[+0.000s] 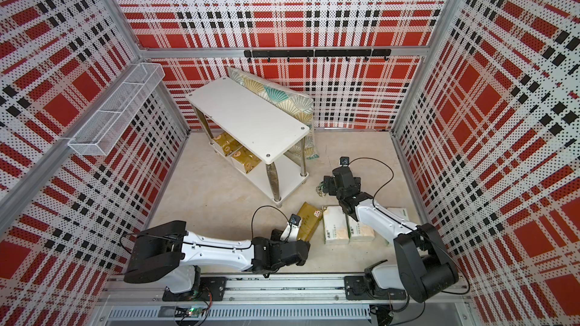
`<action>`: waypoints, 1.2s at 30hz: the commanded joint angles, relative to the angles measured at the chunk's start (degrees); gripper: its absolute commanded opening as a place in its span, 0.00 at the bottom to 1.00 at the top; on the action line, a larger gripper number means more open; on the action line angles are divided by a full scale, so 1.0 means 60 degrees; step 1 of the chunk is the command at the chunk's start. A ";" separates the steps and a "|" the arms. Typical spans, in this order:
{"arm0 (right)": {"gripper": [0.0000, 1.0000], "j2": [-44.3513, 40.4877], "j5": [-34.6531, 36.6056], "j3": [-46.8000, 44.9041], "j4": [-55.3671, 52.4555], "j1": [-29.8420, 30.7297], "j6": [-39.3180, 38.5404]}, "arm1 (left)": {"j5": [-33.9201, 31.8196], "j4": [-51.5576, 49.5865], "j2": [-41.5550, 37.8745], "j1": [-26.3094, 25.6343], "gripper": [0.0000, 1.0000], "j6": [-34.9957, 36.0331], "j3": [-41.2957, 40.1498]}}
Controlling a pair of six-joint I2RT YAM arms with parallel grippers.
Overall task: Place the tissue boxes on the shelf by color
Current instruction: Pick up the box of tissues from the center of the board.
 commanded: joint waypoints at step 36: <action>1.00 0.0112 0.0049 0.0007 0.0043 -0.0072 0.0015 | -0.0854 0.1021 0.1305 -0.0076 1.00 0.0496 0.0134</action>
